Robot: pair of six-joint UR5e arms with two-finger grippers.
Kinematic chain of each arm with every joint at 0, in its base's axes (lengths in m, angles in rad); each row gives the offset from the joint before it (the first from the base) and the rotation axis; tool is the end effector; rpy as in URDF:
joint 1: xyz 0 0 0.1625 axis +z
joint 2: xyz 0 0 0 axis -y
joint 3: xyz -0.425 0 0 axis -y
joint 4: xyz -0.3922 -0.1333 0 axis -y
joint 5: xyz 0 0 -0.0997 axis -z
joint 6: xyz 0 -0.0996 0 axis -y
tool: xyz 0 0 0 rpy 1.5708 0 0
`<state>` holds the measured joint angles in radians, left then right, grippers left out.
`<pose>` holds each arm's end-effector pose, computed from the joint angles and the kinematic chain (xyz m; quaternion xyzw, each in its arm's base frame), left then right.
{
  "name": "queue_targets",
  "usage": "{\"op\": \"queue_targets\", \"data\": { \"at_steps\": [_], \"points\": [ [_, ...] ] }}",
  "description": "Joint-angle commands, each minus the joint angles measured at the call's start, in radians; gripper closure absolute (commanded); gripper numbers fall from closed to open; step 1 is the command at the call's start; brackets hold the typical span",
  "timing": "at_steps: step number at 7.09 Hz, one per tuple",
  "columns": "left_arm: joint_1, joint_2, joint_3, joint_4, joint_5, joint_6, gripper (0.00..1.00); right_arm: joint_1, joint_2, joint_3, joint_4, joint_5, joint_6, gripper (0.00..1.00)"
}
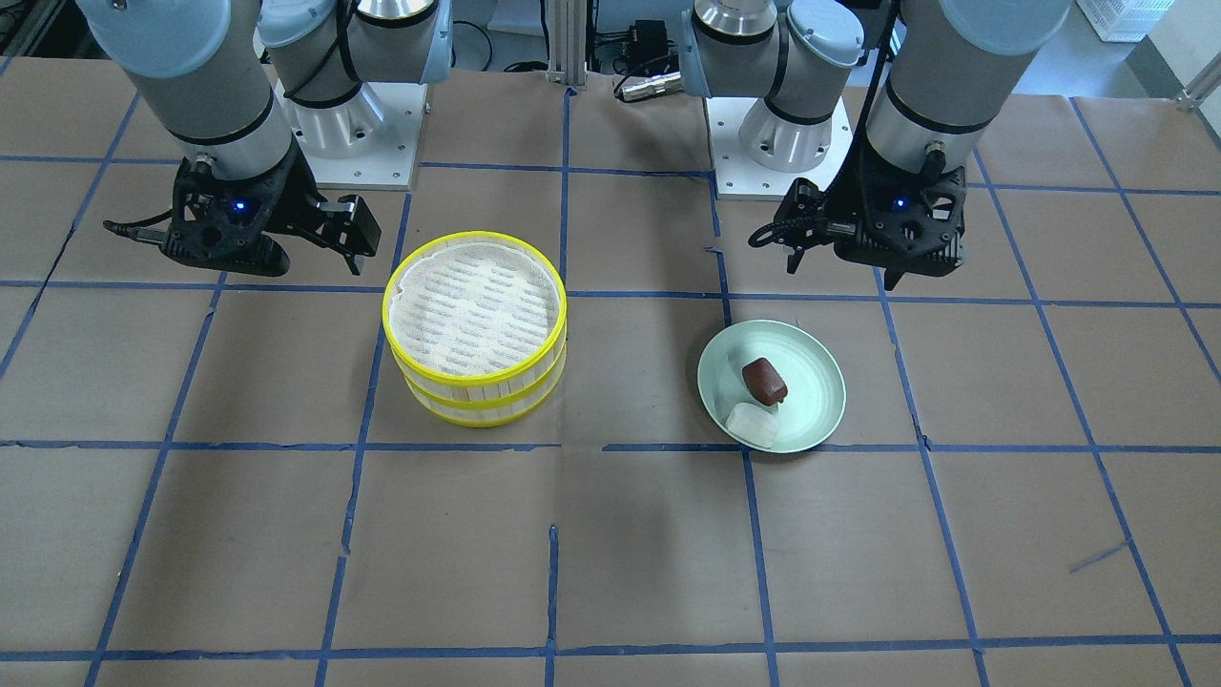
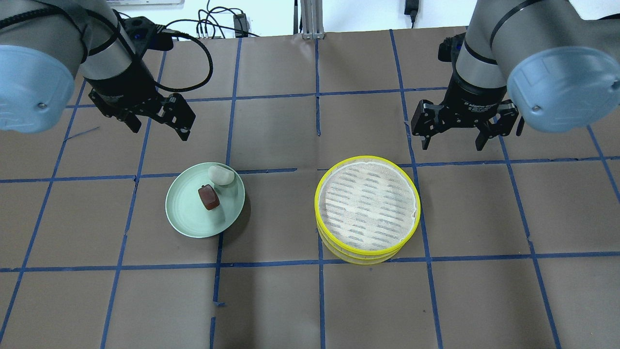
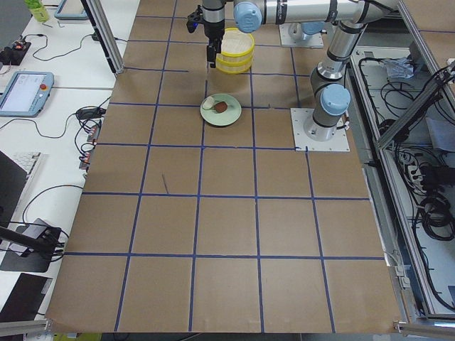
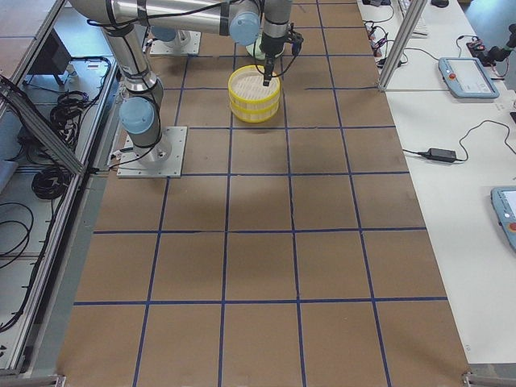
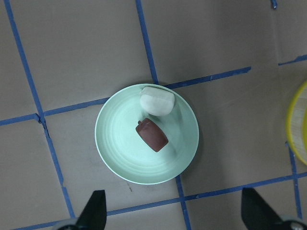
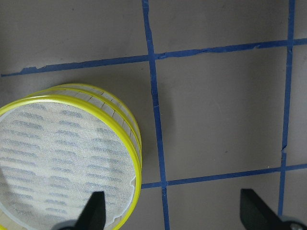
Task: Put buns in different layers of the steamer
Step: 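Move the right gripper down to the yellow rim of the steamer, then grasp the top steamer tier's yellow rim with the right gripper and lift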
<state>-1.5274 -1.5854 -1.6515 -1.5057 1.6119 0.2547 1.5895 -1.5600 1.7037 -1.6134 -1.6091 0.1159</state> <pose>-0.1077 -0.4984 0.4476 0.1057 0.9941 0.0180 0.0181 0.1385 -0.4794 0.4222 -0.0475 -0.9974 -0.0491 0.0225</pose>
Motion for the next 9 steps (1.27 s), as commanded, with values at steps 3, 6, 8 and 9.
{"op": "queue_targets", "data": {
  "at_steps": [3, 6, 8, 9],
  "points": [
    [0.016, -0.051, -0.041, 0.084, 0.003, 0.008, 0.00, 0.003, 0.041, 0.060, -0.017, 0.030, 0.010, 0.01],
    [0.016, -0.084, -0.041, 0.123, 0.002, 0.001, 0.00, 0.010, 0.080, 0.244, -0.196, 0.093, -0.013, 0.03],
    [0.016, -0.094, -0.041, 0.127, 0.002, 0.004, 0.00, 0.009, 0.084, 0.263, -0.214, 0.078, -0.065, 0.21],
    [0.016, -0.097, -0.039, 0.127, 0.002, 0.008, 0.00, 0.009, 0.084, 0.264, -0.214, 0.078, -0.067, 0.31]
  ]
}}
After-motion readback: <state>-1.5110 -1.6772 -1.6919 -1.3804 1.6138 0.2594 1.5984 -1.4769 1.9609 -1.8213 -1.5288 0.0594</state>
